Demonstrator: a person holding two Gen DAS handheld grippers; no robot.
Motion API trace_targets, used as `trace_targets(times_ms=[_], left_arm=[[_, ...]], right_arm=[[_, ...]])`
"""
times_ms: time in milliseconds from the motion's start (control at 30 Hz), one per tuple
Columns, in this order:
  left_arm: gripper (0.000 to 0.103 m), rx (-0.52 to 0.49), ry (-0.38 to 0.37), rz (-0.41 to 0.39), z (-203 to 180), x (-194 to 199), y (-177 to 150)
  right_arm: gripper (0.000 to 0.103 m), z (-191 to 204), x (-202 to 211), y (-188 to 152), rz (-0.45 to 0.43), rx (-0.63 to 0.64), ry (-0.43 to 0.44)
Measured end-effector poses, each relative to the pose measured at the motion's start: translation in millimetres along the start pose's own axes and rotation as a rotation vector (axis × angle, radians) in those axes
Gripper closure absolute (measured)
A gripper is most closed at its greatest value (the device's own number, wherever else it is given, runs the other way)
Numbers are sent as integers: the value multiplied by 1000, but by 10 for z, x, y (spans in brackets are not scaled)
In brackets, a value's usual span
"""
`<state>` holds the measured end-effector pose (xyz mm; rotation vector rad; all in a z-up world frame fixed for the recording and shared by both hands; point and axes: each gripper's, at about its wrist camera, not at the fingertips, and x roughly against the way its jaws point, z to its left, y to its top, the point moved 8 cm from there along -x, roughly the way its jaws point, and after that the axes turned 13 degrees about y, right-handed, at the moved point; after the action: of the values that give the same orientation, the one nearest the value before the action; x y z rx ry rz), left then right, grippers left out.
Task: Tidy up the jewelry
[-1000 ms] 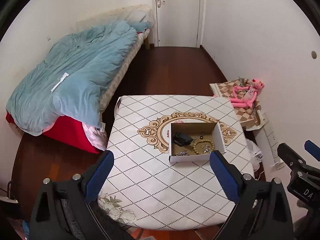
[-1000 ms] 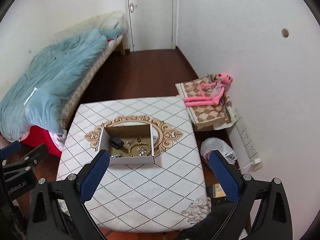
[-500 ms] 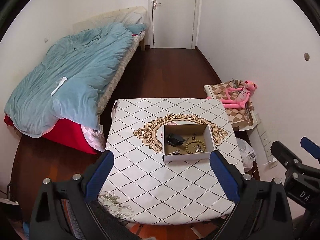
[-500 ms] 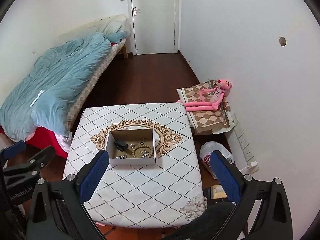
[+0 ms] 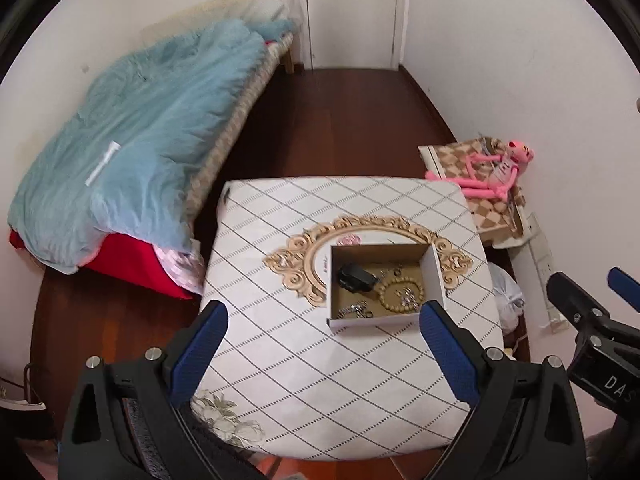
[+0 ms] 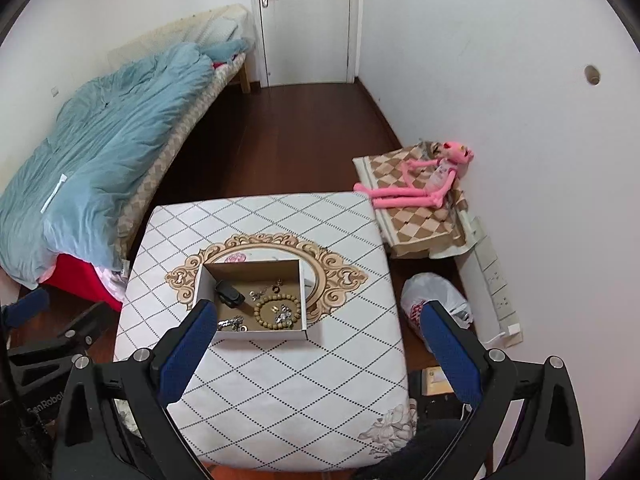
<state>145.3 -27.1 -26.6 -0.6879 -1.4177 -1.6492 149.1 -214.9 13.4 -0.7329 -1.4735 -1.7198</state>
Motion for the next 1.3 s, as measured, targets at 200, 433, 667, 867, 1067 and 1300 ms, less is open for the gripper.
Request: trace_targets(times_ms=[200,433,667,867,1067,1300], left_arm=[[5,-5,7,36,-17,-122,51],[5,-6,10,55,-24,-175,75],[5,-3,17,52,-14,-184,71],[5,-4,21,54,8,-221,43],[5,-4,22,58,9,-223,23],[5,-10,24,53,20,-221,1]], right_arm=[[1,-17,-181,33,44,1,-4],[1,-26,-309,39,84,11,-9],[1,-11,-361,16,104,19,-11],[1,-19,-380,-1,111,13,-8],[1,-15,-376,-12,114,17,-8],[1,-13,-374,-15,115,15,-9]])
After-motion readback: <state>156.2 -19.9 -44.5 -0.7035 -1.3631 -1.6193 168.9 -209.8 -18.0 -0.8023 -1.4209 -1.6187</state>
